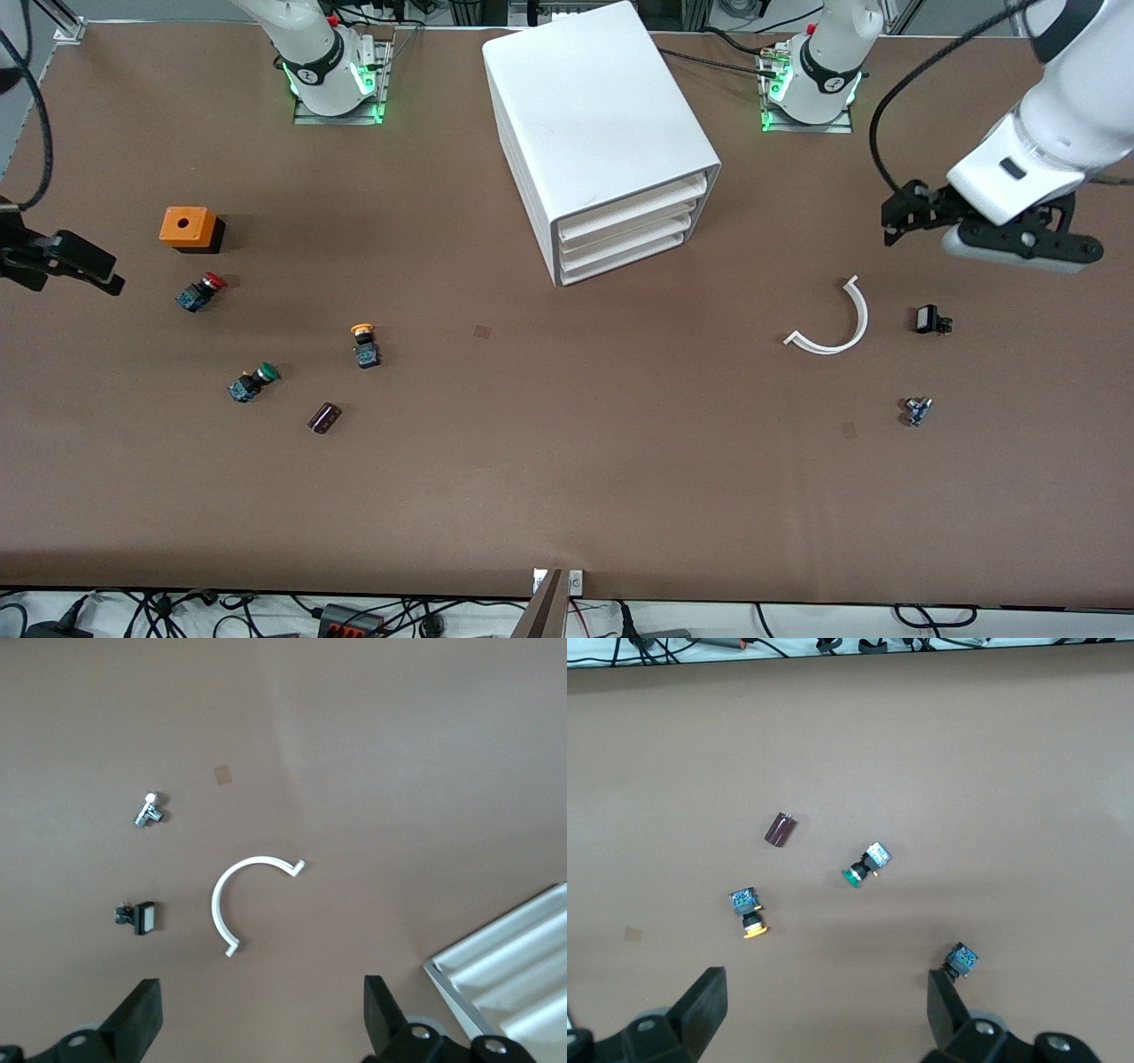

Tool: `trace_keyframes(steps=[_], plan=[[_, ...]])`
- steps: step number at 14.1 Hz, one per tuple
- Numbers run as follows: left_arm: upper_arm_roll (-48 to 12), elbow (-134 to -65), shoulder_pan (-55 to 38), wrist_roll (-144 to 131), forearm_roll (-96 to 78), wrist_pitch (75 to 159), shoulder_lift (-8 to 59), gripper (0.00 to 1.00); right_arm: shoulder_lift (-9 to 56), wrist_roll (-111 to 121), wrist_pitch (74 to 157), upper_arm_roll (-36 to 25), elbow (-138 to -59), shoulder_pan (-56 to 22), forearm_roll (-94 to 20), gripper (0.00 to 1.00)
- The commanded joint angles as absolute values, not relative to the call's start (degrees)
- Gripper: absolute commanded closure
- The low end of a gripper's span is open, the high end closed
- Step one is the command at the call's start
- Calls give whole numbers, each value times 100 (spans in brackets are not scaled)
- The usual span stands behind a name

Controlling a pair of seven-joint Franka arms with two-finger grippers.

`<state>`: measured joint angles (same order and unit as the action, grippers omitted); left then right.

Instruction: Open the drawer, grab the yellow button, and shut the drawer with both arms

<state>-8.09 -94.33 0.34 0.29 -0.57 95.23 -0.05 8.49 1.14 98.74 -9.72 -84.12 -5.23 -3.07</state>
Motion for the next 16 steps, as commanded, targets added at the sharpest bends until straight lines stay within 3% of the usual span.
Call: trace_keyframes(steps=[1,8,12,16], plan=[[-343,-9562,17,560,-343,9483,-167,0,694,79,9782,-317,-8473,157,-308,0],[-404,-9536,211,430,-238,9361,-141,0,370,18,9431,-308,-8928,114,79,0],[-439,-9519,150,440,-35,9334,-132,0,-122,18,10063,-308,-9886,123,79,0],[-536,-9510,176,431,-26,9316,-123,0,-150,149,9958,-308,-9731,123,70,0]])
